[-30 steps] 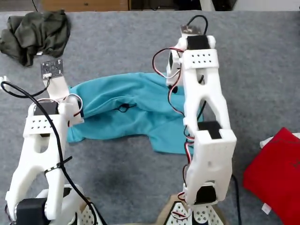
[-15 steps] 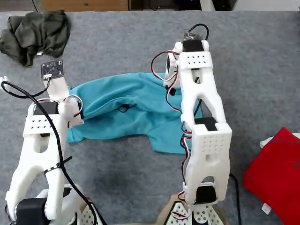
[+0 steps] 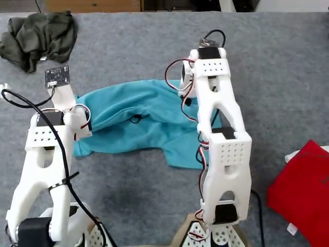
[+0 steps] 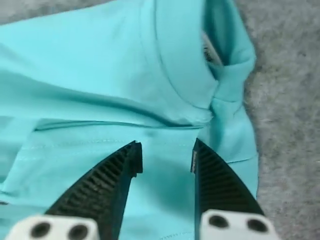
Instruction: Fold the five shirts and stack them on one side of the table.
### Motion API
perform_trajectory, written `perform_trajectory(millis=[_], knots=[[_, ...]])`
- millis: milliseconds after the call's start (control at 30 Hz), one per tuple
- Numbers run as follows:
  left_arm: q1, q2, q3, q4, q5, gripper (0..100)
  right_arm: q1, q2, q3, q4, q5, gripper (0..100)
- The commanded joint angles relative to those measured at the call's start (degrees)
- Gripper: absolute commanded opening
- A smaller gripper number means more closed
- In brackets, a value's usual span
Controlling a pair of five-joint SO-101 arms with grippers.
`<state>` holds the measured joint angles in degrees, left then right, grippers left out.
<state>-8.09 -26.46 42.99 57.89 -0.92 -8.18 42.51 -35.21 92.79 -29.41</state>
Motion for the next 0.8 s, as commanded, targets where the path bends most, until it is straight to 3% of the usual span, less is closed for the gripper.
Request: perform_trajectory(millis=[0, 767], knots=[[0.44, -0.84, -2.46, 0.09, 0.18, 2, 1.89, -0.22, -5.85, 0.97, 0.62, 17.4], [0.35, -0.84, -2.46, 0.09, 0.18, 2, 4.0, 0.13, -3.38, 1.58, 0.62, 17.4]])
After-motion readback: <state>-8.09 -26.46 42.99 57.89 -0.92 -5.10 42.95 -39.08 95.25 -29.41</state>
